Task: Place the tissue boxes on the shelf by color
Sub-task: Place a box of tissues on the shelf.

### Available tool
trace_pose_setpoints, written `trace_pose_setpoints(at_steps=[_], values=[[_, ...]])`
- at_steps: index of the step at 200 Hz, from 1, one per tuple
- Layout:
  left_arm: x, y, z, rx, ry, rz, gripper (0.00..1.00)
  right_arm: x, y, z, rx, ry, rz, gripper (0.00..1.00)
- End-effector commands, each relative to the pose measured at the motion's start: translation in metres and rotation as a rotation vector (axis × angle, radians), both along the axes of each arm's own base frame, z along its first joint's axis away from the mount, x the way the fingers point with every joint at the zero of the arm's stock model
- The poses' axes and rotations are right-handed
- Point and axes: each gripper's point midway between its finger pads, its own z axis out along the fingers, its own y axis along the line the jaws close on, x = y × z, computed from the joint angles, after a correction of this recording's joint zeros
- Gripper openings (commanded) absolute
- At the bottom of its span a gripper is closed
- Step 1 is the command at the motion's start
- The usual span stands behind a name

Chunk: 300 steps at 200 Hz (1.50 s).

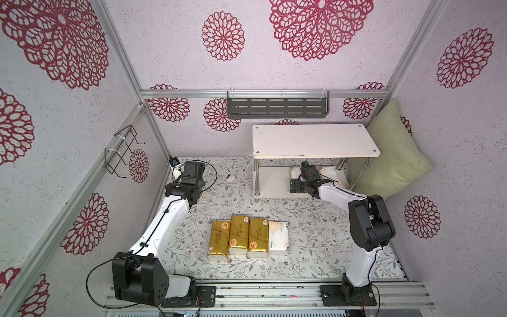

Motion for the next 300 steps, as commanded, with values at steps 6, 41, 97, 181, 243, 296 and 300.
trace_pose_setpoints(at_steps=[6, 41, 97, 181, 243, 296, 300], values=[[-0.004, -0.003, 0.001, 0.001, 0.002, -0.006, 0.97, 0.005, -0.004, 0.022, 0.017, -0.042, -0.027, 0.99], [-0.005, -0.003, 0.001, 0.001, 0.000, -0.005, 0.97, 0.006, -0.004, 0.033, 0.021, -0.062, -0.027, 0.99], [-0.004, -0.003, 0.001, -0.003, 0.000, -0.008, 0.97, 0.007, -0.002, 0.045, 0.041, -0.085, -0.025, 0.99], [-0.005, -0.003, 0.002, -0.003, -0.001, -0.006, 0.97, 0.009, -0.003, 0.057, 0.049, -0.109, -0.033, 0.99], [-0.004, -0.004, 0.001, -0.006, -0.002, -0.008, 0.97, 0.008, -0.003, 0.075, 0.057, -0.140, -0.033, 0.99], [-0.004, -0.003, 0.003, -0.007, -0.008, -0.005, 0.97, 0.007, -0.006, 0.094, 0.057, -0.174, -0.036, 0.99], [-0.004, -0.003, 0.003, -0.007, -0.008, -0.005, 0.98, 0.006, -0.006, 0.096, 0.058, -0.178, -0.037, 0.99]])
